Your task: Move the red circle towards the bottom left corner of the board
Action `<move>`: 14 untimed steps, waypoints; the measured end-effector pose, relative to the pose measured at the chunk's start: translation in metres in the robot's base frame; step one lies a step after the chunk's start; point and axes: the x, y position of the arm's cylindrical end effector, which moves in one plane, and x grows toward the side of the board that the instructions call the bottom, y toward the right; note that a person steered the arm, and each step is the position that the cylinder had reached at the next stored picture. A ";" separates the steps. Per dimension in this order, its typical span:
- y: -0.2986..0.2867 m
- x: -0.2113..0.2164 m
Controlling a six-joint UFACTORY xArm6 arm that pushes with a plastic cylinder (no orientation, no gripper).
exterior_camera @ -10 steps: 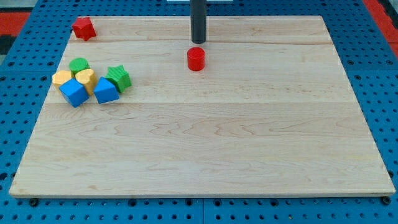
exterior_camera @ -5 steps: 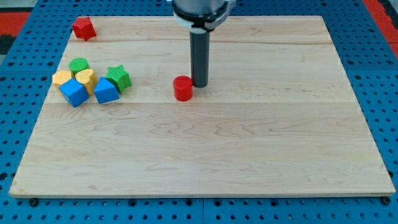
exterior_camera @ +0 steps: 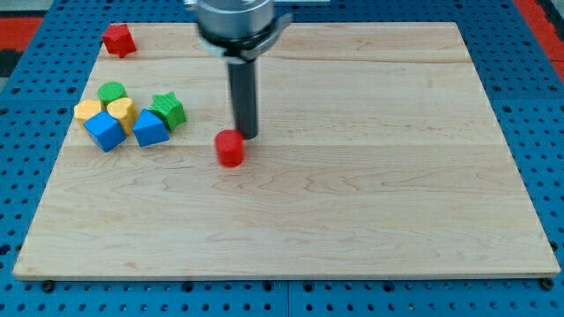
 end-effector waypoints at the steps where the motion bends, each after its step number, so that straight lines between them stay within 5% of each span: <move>1: -0.054 0.041; 4: -0.035 0.065; 6: -0.105 0.100; 8: -0.064 0.104; 10: -0.090 0.137; 12: -0.128 0.131; 14: -0.100 0.105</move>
